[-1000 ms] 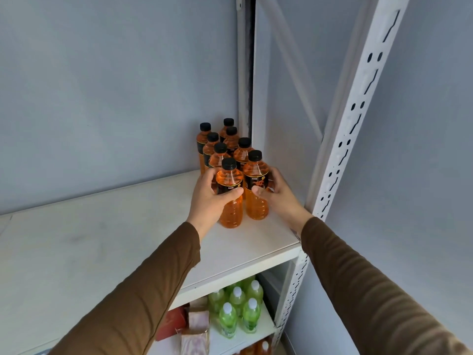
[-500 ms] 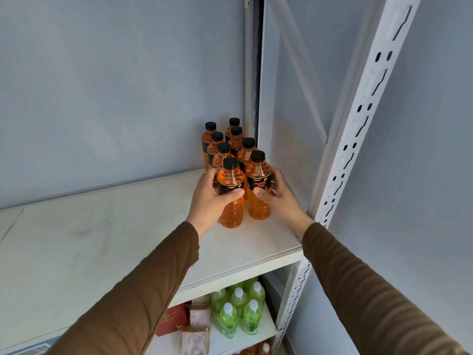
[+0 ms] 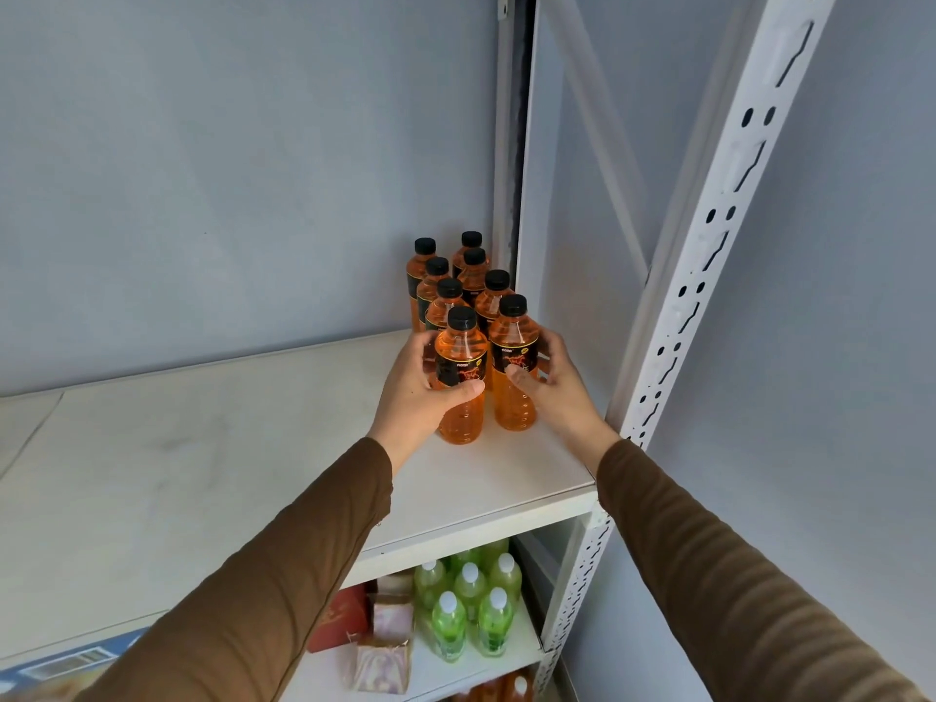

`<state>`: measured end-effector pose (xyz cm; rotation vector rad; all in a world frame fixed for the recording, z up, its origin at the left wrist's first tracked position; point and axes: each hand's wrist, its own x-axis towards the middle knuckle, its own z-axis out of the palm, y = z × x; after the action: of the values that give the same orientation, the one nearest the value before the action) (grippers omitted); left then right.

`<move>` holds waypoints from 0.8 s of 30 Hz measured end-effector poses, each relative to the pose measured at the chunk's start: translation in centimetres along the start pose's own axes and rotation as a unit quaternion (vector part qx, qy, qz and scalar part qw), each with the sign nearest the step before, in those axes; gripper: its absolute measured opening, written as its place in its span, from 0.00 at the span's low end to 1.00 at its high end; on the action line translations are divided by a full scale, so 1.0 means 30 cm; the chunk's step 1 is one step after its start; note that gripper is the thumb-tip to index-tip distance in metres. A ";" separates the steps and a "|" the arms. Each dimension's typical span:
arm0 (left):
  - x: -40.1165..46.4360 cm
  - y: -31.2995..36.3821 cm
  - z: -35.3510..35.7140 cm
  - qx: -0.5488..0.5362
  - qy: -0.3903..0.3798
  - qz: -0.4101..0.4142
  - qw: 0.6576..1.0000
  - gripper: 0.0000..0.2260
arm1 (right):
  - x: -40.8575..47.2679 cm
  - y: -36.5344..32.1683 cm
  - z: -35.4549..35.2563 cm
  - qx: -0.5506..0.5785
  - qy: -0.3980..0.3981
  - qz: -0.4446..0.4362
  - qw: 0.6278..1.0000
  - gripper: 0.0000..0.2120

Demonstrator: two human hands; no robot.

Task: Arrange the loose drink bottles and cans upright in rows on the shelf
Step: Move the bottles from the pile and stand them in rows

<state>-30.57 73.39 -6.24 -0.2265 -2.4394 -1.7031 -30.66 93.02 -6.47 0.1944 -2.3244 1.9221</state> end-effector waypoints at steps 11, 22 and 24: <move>-0.142 -0.074 -0.187 0.278 -0.031 0.070 0.958 0.28 | -0.089 -0.098 0.048 -0.185 0.094 -0.145 0.967 0.36; -0.399 -0.205 -0.732 0.434 -0.010 0.059 0.899 0.27 | -0.252 -0.313 0.559 -0.305 0.066 -0.257 0.914 0.27; -0.458 -0.231 -0.867 0.449 -0.011 0.047 0.892 0.28 | -0.285 -0.339 0.705 -0.318 0.043 -0.257 0.912 0.27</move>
<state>-17.53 46.12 -6.69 -0.2239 -2.8609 -0.4016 -20.68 70.56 -2.06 0.5636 -2.3777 0.8685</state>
